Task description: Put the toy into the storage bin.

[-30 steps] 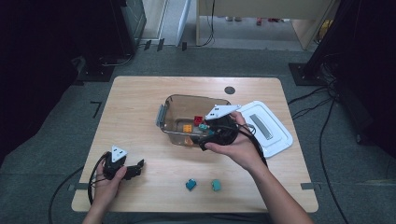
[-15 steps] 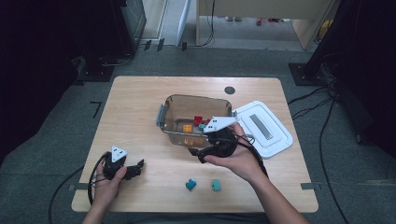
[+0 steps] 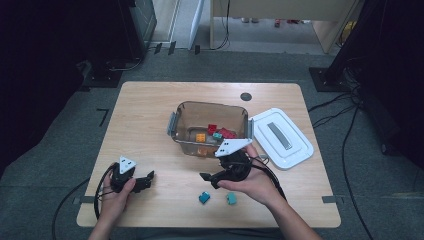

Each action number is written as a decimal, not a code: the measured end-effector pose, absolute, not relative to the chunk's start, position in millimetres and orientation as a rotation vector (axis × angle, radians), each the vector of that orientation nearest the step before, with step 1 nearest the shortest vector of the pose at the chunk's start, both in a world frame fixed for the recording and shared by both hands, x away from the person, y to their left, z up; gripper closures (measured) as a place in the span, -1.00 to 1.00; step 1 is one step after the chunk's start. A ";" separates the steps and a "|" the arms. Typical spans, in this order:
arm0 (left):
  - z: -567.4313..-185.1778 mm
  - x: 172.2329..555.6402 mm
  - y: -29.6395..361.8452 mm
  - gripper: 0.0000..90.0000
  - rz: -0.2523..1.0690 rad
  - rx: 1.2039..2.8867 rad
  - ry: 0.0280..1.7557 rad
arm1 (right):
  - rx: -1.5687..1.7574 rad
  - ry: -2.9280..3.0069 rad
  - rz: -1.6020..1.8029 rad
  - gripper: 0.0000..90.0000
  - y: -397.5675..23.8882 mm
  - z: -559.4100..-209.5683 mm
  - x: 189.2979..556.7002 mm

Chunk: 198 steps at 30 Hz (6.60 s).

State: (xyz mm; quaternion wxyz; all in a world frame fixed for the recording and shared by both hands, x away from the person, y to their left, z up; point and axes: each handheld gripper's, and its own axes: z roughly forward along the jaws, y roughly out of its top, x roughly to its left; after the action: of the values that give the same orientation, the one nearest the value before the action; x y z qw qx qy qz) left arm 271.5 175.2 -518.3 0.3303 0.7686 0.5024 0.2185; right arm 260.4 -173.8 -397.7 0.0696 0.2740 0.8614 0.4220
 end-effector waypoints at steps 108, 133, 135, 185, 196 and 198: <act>-518.4 271.5 175.2 -0.70 0.573 2.009 1.314 | 0.749 2.675 1.192 0.33 -163.7 -437.1 239.6; -518.3 271.5 175.2 -0.70 0.572 2.011 1.314 | 0.738 2.627 1.279 0.33 -173.6 -383.0 259.4; -518.3 271.5 175.2 -0.70 0.572 2.009 1.314 | 0.736 2.617 1.290 0.33 -174.7 -377.5 262.8; -518.4 271.7 175.2 -0.70 0.574 2.009 1.313 | 0.980 2.531 1.262 0.33 -171.6 -356.0 368.6; -518.4 271.6 175.1 -0.70 0.572 2.008 1.314 | 1.115 2.530 1.197 0.33 -169.3 -370.1 393.5; -518.5 271.6 175.0 -0.70 0.572 2.006 1.314 | 1.141 2.531 1.177 0.33 -168.1 -374.4 398.8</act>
State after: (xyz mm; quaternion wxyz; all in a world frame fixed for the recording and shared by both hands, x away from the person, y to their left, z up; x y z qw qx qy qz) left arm 271.6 175.0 -518.5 0.3316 0.7676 0.5028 0.2190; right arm 398.8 -168.1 -374.4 0.0629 0.3776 0.8378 0.3893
